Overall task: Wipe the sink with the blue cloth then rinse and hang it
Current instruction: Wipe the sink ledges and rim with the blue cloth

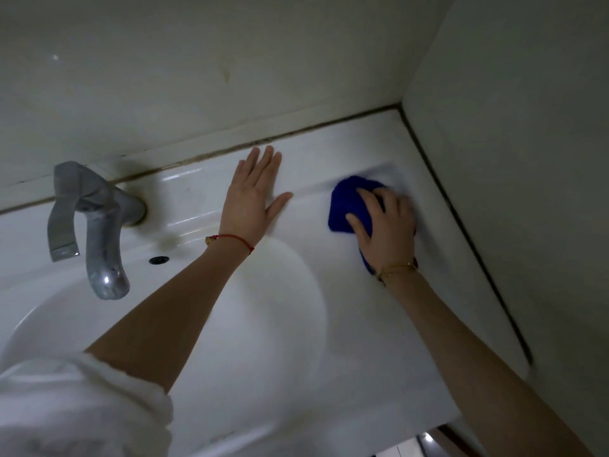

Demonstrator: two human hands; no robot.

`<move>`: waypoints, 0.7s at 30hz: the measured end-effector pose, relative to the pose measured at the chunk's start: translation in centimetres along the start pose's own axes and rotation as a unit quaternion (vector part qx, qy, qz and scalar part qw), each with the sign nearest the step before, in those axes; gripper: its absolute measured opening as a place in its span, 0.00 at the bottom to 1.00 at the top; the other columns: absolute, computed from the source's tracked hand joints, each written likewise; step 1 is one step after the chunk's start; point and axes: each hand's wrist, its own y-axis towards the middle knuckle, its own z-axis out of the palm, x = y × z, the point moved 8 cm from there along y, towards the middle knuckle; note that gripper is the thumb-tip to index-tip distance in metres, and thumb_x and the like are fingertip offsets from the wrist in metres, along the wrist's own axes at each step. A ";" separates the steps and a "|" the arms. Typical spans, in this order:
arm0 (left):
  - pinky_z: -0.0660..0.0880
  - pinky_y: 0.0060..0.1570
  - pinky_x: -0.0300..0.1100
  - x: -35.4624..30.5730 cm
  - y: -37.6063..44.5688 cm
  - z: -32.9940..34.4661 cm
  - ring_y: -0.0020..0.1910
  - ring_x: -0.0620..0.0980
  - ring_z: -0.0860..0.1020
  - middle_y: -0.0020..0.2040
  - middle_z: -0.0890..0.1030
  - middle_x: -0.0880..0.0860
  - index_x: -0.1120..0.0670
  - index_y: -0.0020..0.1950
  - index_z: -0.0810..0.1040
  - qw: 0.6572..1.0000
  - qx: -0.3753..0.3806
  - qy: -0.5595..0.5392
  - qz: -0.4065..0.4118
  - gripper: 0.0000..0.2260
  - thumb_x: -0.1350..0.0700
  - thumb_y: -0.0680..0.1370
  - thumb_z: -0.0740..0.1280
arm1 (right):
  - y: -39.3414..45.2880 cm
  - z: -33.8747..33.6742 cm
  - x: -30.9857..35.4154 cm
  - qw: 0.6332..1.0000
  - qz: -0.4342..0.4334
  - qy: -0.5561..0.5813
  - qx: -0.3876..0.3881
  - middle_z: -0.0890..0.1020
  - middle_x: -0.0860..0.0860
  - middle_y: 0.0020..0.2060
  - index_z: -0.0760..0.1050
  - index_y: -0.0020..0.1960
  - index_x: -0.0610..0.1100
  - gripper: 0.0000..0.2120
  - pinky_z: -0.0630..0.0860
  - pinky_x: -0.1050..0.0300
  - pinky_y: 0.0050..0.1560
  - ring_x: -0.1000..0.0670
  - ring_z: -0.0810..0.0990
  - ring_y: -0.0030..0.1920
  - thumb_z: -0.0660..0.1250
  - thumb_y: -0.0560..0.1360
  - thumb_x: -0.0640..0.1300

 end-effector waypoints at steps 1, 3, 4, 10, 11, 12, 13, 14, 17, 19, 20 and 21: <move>0.48 0.78 0.49 0.1 0.0 0.0 0.79 0.55 0.55 0.79 0.60 0.56 0.58 0.79 0.60 1.000 0.003 0.002 0.001 0.29 0.45 0.82 0.61 | -1.6 0.2 1.2 0.999 -0.040 0.005 0.016 0.74 0.44 0.62 0.71 0.69 0.47 0.23 0.70 0.46 0.55 0.41 0.72 0.57 0.58 0.79 0.57; 0.49 0.78 0.49 0.2 0.1 0.0 0.79 0.56 0.55 0.79 0.60 0.56 0.58 0.79 0.60 1.000 0.007 0.002 0.001 0.29 0.45 0.82 0.61 | -5.1 0.2 3.1 0.990 -0.128 0.022 0.056 0.74 0.47 0.63 0.70 0.70 0.50 0.22 0.70 0.47 0.54 0.44 0.72 0.57 0.59 0.79 0.57; 0.49 0.78 0.50 0.2 0.1 -0.1 0.79 0.56 0.55 0.79 0.60 0.56 0.58 0.79 0.60 1.000 0.008 0.001 0.004 0.29 0.45 0.82 0.61 | -6.2 0.1 3.1 0.985 -0.156 0.026 0.069 0.75 0.48 0.63 0.70 0.71 0.50 0.23 0.70 0.47 0.54 0.44 0.73 0.57 0.60 0.79 0.57; 0.49 0.78 0.50 0.1 0.0 -0.1 0.79 0.56 0.55 0.79 0.60 0.56 0.58 0.79 0.60 1.000 0.010 -0.002 0.004 0.29 0.46 0.83 0.61 | -1.7 -0.6 -2.3 1.000 -0.017 0.010 -0.002 0.74 0.44 0.64 0.70 0.71 0.47 0.24 0.70 0.45 0.60 0.40 0.71 0.60 0.60 0.78 0.57; 0.49 0.78 0.50 0.0 0.0 0.0 0.79 0.56 0.55 0.79 0.60 0.56 0.58 0.79 0.60 1.000 0.010 -0.001 0.003 0.29 0.46 0.83 0.61 | -1.1 -0.1 -1.4 1.000 -0.001 0.015 -0.011 0.74 0.43 0.63 0.71 0.70 0.46 0.24 0.70 0.46 0.59 0.40 0.71 0.59 0.60 0.78 0.56; 0.49 0.78 0.50 0.1 0.0 0.0 0.79 0.56 0.54 0.79 0.60 0.56 0.58 0.79 0.60 1.000 0.011 0.000 0.004 0.29 0.45 0.83 0.61 | -0.9 0.5 0.2 1.000 -0.005 0.018 -0.016 0.75 0.42 0.62 0.71 0.70 0.46 0.24 0.69 0.47 0.57 0.40 0.71 0.58 0.60 0.78 0.56; 0.49 0.78 0.50 0.1 0.0 0.0 0.79 0.56 0.54 0.79 0.60 0.56 0.58 0.79 0.60 1.000 0.012 0.002 0.005 0.29 0.45 0.83 0.61 | -1.2 1.1 2.1 0.999 -0.026 0.018 -0.012 0.76 0.42 0.61 0.71 0.70 0.46 0.24 0.68 0.49 0.57 0.41 0.72 0.57 0.61 0.78 0.55; 0.49 0.78 0.50 0.1 0.0 0.1 0.79 0.56 0.54 0.79 0.60 0.56 0.58 0.79 0.60 1.000 0.014 0.004 0.005 0.29 0.45 0.83 0.60 | -1.8 1.5 3.8 0.998 -0.056 0.019 -0.001 0.76 0.43 0.60 0.71 0.70 0.46 0.23 0.67 0.50 0.56 0.42 0.72 0.56 0.61 0.78 0.55; 0.50 0.78 0.51 0.1 0.0 0.0 0.79 0.56 0.54 0.79 0.60 0.56 0.58 0.79 0.60 1.000 0.018 0.005 0.006 0.29 0.45 0.83 0.60 | -4.6 1.5 5.2 0.990 -0.133 0.023 0.040 0.76 0.45 0.62 0.68 0.72 0.49 0.23 0.69 0.51 0.58 0.44 0.72 0.57 0.60 0.79 0.55; 0.51 0.78 0.51 0.1 0.0 -0.1 0.79 0.56 0.55 0.79 0.60 0.56 0.58 0.79 0.60 1.000 0.018 0.004 0.010 0.29 0.45 0.83 0.61 | -5.5 0.4 3.4 0.987 -0.155 0.018 0.045 0.76 0.46 0.63 0.68 0.72 0.48 0.23 0.68 0.51 0.59 0.44 0.72 0.57 0.60 0.79 0.55; 0.51 0.78 0.52 0.0 0.0 -0.1 0.79 0.56 0.55 0.79 0.60 0.56 0.58 0.79 0.60 1.000 0.019 0.006 0.013 0.29 0.45 0.83 0.60 | -5.3 -0.1 2.1 0.988 -0.149 0.009 0.038 0.76 0.45 0.62 0.69 0.71 0.48 0.23 0.68 0.51 0.59 0.43 0.73 0.56 0.60 0.79 0.56; 0.51 0.78 0.52 0.0 0.0 -0.2 0.79 0.57 0.56 0.79 0.61 0.57 0.59 0.79 0.60 1.000 0.020 0.007 0.017 0.29 0.45 0.82 0.60 | -4.7 -0.6 0.7 0.992 -0.127 -0.002 0.028 0.76 0.44 0.61 0.70 0.71 0.47 0.24 0.68 0.50 0.58 0.42 0.73 0.56 0.60 0.79 0.56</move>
